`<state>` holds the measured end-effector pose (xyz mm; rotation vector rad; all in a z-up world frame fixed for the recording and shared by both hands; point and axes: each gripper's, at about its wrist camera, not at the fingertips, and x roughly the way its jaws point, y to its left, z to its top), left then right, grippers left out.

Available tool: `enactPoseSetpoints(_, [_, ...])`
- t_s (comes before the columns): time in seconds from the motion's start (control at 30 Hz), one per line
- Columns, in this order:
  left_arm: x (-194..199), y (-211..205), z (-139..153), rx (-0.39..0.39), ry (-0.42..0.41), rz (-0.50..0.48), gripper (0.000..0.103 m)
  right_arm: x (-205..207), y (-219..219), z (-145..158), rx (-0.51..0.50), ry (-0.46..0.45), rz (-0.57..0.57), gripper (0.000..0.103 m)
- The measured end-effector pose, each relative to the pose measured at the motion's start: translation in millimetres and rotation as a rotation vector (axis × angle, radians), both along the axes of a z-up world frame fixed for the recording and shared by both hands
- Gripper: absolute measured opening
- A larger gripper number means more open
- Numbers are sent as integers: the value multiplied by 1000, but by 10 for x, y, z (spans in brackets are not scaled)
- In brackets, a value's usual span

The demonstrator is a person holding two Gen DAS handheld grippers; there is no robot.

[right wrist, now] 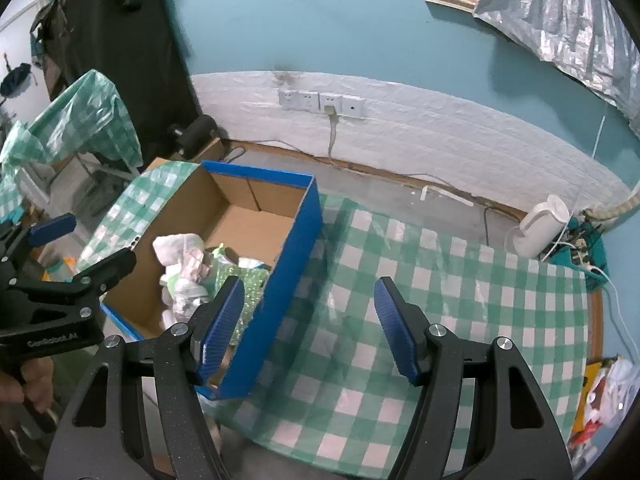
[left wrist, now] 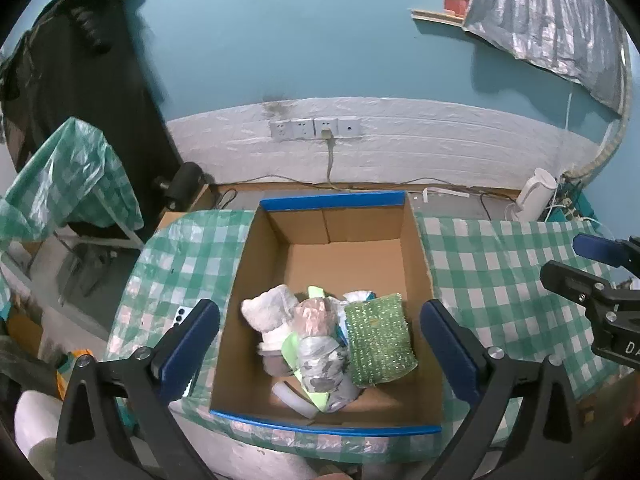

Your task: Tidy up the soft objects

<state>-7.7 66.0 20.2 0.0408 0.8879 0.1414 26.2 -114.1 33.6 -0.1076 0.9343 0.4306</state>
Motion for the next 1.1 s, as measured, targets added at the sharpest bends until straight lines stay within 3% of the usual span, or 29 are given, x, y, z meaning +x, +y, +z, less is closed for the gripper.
enactPoseSetpoints(0.23, [-7, -166, 30, 31, -14, -49, 101, 23, -124, -17, 9, 2, -28, 67])
enactPoseSetpoints(1.1, [21, -238, -40, 32, 0, -56, 101, 29, -177, -61, 7, 11, -37, 67])
